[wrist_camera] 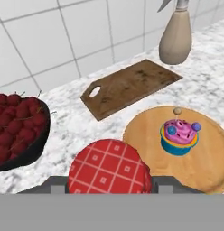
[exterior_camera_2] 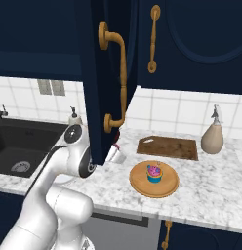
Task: From the different types of pastries on the counter, select a croissant and place it on the cutting board. Then retrieve a jar of jam from the cabinet and place it alongside the croissant on the cutting board.
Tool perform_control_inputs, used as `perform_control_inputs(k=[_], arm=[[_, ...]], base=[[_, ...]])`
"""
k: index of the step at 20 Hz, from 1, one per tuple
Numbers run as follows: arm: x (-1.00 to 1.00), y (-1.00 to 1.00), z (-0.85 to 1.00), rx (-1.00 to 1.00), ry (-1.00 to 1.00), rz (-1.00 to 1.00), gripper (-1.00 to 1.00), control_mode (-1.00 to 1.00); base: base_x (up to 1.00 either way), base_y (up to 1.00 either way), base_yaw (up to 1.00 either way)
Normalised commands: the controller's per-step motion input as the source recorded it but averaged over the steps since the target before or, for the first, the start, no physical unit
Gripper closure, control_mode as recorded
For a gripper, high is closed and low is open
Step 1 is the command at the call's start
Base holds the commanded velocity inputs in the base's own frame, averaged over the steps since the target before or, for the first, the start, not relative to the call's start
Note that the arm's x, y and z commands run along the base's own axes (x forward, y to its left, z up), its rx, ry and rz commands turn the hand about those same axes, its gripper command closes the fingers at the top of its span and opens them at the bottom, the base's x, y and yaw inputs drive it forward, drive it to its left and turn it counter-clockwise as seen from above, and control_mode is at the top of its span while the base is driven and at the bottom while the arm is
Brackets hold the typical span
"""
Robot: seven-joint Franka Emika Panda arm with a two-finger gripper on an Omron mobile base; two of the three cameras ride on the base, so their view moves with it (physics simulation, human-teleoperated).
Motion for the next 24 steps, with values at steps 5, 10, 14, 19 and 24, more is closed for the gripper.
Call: perform_control_inputs(k=[5,10,14,19,24], arm=[[0.77,-0.22,-0.05,0.00,0.05,-0.12,1.00,-1.00],[0.59,-0.47,0.11,0.07,0.10,-0.14,1.00,-1.00],[0.47,-0.56,0.02,0.09,0.10,-0.09,1.00,-1.00],[0.76,-0.29,-0.29,0.00,-0.07,-0.15,1.00,-1.00],[0.62,-0.20,-0.37,0.00,-0.10,-0.15,1.00,-1.00]], base=[[0.00,0.00,0.00],[0.00,0.00,0.00],[0.00,0.00,0.00],[0.00,0.00,0.00],[0.00,0.00,0.00]])
